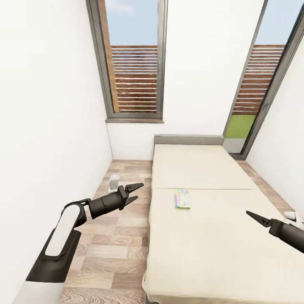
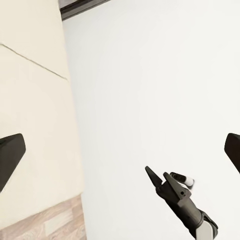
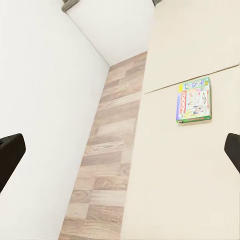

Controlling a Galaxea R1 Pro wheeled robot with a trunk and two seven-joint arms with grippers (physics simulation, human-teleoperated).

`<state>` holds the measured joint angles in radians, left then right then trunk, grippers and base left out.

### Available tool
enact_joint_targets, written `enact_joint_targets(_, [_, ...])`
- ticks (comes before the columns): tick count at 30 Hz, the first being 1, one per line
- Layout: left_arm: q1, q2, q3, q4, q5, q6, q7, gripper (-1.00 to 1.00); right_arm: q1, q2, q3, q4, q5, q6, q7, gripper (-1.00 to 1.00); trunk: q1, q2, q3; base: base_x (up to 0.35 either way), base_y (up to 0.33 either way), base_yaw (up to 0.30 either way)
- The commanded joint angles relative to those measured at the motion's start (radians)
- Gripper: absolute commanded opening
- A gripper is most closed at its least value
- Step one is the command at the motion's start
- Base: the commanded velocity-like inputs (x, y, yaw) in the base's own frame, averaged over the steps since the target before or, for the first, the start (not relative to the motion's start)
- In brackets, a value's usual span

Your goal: Put all the toys in the child's room - the three board games (two on the bed and one on the table), the two jigsaw puzzles on the table, and the tennis ball on the table - inside the toy box on the table in the child's room.

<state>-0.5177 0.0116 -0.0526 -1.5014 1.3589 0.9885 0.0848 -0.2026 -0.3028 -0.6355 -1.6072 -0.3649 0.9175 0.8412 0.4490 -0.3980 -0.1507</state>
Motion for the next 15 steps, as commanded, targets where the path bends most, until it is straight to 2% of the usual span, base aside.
enact_joint_targets(1, [-0.001,0.001,-0.001,-0.001,0.01,0.001,0.009,1.0,-0.001,0.0,-0.001,0.0,0.001,0.005,0.004,1.0,0.001,-0.002,-0.002,0.166,0.11,-0.001])
enact_joint_targets(10, [-0.001,0.001,-0.001,0.0,0.009,0.001,0.011,1.0,-0.001,0.002,0.001,-0.001,0.001,0.004,0.004,1.0,0.001,-0.002,-0.002,0.081,0.054,-0.001])
enact_joint_targets(12, [-0.001,0.001,-0.001,0.0,0.01,0.001,0.011,1.0,0.0,0.004,0.012,-0.001,0.001,0.004,0.004,1.0,0.001,-0.002,-0.002,0.025,0.017,0.0])
enact_joint_targets(15, [-0.001,0.001,0.0,0.0,0.01,0.001,0.012,1.0,-0.001,0.004,0.05,-0.001,0.002,0.003,0.001,1.0,0.001,-0.002,-0.002,0.014,0.01,0.0])
